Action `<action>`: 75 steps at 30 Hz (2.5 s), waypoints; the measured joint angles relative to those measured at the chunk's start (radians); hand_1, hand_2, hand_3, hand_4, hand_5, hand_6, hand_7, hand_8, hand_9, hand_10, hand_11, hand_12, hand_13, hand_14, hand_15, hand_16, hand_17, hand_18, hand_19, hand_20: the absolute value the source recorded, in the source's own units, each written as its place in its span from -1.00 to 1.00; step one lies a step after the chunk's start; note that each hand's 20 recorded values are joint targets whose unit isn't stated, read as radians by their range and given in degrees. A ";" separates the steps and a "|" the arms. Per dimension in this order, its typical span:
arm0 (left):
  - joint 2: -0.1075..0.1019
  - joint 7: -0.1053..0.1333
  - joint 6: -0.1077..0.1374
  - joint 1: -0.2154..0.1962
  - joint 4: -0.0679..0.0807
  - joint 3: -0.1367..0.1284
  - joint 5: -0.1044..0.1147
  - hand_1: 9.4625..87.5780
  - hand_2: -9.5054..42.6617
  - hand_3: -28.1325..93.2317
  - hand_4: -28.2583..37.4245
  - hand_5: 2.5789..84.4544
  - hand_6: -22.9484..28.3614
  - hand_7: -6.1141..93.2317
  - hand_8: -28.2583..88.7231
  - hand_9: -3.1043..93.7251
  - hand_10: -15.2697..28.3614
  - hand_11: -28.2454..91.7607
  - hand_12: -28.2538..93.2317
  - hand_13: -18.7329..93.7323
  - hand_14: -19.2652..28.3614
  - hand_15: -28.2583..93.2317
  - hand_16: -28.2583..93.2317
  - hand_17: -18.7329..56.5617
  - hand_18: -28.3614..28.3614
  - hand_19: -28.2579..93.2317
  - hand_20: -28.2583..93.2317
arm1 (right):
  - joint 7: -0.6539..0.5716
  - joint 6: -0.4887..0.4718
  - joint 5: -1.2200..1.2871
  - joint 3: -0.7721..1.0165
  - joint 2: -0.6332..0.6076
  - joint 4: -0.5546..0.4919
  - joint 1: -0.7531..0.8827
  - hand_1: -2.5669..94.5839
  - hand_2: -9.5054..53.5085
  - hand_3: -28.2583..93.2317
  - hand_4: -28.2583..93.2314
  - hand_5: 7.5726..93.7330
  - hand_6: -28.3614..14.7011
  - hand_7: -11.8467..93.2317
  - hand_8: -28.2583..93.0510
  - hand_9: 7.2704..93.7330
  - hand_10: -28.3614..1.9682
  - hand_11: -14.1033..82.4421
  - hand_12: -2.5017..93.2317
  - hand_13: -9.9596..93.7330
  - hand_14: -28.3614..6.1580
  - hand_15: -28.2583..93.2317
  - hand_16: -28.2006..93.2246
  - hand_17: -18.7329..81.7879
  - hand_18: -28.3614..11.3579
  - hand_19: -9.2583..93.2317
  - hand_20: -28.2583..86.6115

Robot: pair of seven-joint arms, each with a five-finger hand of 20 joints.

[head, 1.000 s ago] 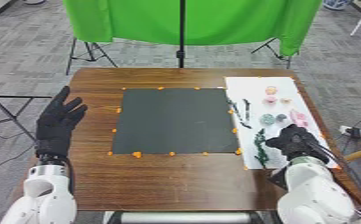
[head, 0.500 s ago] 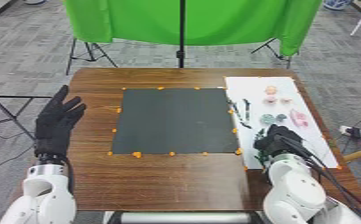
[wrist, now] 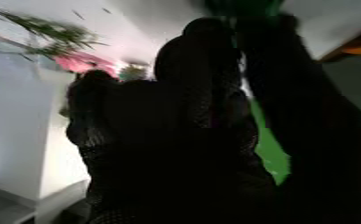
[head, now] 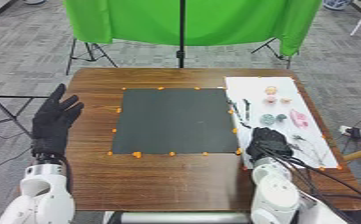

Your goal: Arrange flowers

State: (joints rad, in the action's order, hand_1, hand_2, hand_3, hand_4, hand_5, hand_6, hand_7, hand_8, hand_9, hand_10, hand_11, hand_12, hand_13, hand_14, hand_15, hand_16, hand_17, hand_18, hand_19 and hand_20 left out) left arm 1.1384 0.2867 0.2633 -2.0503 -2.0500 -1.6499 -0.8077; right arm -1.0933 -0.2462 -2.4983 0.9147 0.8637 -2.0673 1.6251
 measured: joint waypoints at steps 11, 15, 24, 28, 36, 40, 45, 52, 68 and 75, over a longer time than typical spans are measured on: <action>0.000 0.000 0.002 -0.001 -0.001 -0.002 0.001 -0.71 -0.37 0.80 -1.00 -0.23 0.15 -0.74 -0.66 -0.28 0.55 -0.15 -0.37 -0.34 0.89 0.35 -0.71 -0.78 0.95 0.31 -0.51 | 0.036 0.270 -0.096 0.022 -0.007 0.040 0.042 0.20 -1.00 0.67 -1.00 0.71 0.04 0.00 -0.31 0.72 0.07 0.43 -0.30 0.77 0.17 0.70 -0.11 0.50 -0.48 1.00 0.09; 0.000 -0.001 0.002 -0.001 -0.001 -0.004 0.001 -0.71 -0.37 0.79 -1.00 -0.23 0.15 -0.74 -0.66 -0.28 0.55 -0.15 -0.37 -0.34 0.89 0.35 -0.71 -0.78 0.95 0.31 -0.51 | 0.035 0.311 -0.111 0.045 -0.021 0.022 0.048 0.19 -1.00 0.69 -1.00 0.74 0.03 -0.02 -0.29 0.74 0.06 0.43 -0.30 0.78 0.16 0.71 -0.11 0.51 -0.48 1.00 0.13; -0.002 -0.001 0.006 -0.012 -0.011 -0.018 0.001 -0.70 -0.37 0.79 -1.00 -0.23 0.15 -0.74 -0.66 -0.28 0.55 -0.15 -0.37 -0.34 0.89 0.35 -0.71 -0.78 0.94 0.31 -0.51 | 0.102 0.302 -0.031 -0.027 -0.011 -0.059 -0.069 0.19 -1.00 0.69 -0.99 0.75 0.03 -0.05 -0.27 0.75 0.06 0.43 -0.30 0.78 0.15 0.71 -0.11 0.52 -0.50 1.00 0.16; -0.016 0.009 0.024 -0.031 -0.026 -0.023 0.011 -0.70 -0.37 0.79 -1.00 -0.23 0.15 -0.74 -0.65 -0.28 0.55 -0.15 -0.37 -0.33 0.89 0.35 -0.71 -0.78 0.94 0.31 -0.51 | 0.216 0.282 0.023 -0.154 0.064 -0.016 -0.210 0.19 -1.00 0.69 -0.97 0.76 0.03 -0.06 -0.26 0.76 0.07 0.43 -0.30 0.79 0.14 0.72 -0.11 0.53 -0.49 1.00 0.17; -0.094 0.041 0.067 -0.033 -0.037 0.008 0.035 -0.70 -0.37 0.80 -1.00 -0.23 0.15 -0.74 -0.66 -0.28 0.55 -0.15 -0.37 -0.34 0.89 0.35 -0.71 -0.78 0.94 0.31 -0.51 | 0.373 0.229 0.046 -0.296 0.358 0.218 -0.427 0.19 -1.00 0.67 -0.95 0.78 0.03 -0.08 -0.26 0.77 0.08 0.43 -0.32 0.80 0.14 0.71 -0.11 0.54 -0.46 1.00 0.17; -0.117 0.025 0.067 0.009 -0.035 0.031 0.033 -0.70 -0.37 0.80 -1.00 -0.23 0.15 -0.74 -0.66 -0.28 0.55 -0.15 -0.37 -0.34 0.89 0.35 -0.71 -0.78 0.94 0.31 -0.51 | 0.427 0.114 0.038 -0.244 0.491 0.278 -0.439 0.19 -1.00 0.67 -0.95 0.78 0.04 -0.08 -0.26 0.77 0.08 0.44 -0.32 0.81 0.16 0.71 -0.11 0.55 -0.47 1.00 0.17; -0.120 0.015 0.070 0.050 -0.035 0.048 0.031 -0.70 -0.37 0.80 -1.00 -0.23 0.15 -0.74 -0.66 -0.28 0.55 -0.15 -0.37 -0.34 0.89 0.35 -0.71 -0.78 0.94 0.31 -0.51 | 0.473 0.084 -0.011 -0.252 0.609 0.397 -0.442 0.18 -1.00 0.65 -0.94 0.79 0.04 -0.08 -0.28 0.77 0.07 0.45 -0.33 0.81 0.18 0.72 -0.11 0.55 -0.47 1.00 0.18; -0.157 0.052 0.071 0.129 -0.002 0.131 0.040 -0.70 -0.37 0.80 -1.00 -0.23 0.15 -0.74 -0.66 -0.28 0.55 -0.15 -0.37 -0.34 0.89 0.35 -0.71 -0.78 0.95 0.31 -0.51 | 0.377 0.082 0.093 -0.414 0.635 0.513 -0.515 0.18 -1.00 0.64 -0.95 0.79 0.08 -0.08 -0.31 0.78 0.07 0.50 -0.37 0.82 0.19 0.72 -0.11 0.55 -0.49 1.00 0.20; -0.212 0.147 0.081 0.199 0.007 0.161 0.089 -0.69 -0.38 0.81 -1.00 -0.23 0.15 -0.74 -0.66 -0.29 0.55 -0.16 -0.37 -0.34 0.89 0.35 -0.71 -0.78 0.95 0.31 -0.51 | 0.325 -0.023 0.102 -0.387 0.654 0.585 -0.564 0.07 -1.00 0.62 -0.96 0.93 0.21 -0.21 -0.40 0.86 0.09 0.51 -0.40 0.84 0.19 0.74 -0.09 0.56 -0.56 1.00 0.28; -0.224 0.165 0.085 0.215 0.010 0.176 0.101 -0.68 -0.37 0.81 -1.00 -0.23 0.15 -0.74 -0.66 -0.29 0.55 -0.15 -0.37 -0.34 0.89 0.35 -0.71 -0.78 0.94 0.31 -0.51 | 0.326 -0.043 0.104 -0.415 0.652 0.584 -0.576 -0.06 -0.92 0.64 -0.96 1.00 0.32 -0.26 -0.71 0.93 0.12 0.46 -0.40 0.86 0.16 0.75 -0.09 0.57 -0.62 1.00 0.31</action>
State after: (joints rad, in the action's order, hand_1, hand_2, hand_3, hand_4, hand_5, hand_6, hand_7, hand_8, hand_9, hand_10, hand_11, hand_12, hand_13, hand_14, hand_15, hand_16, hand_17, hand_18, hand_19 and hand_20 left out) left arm 0.9146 0.4512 0.3480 -1.8350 -2.0401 -1.4734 -0.7071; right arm -0.7676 -0.2894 -2.3947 0.4993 1.5153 -1.4833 1.0490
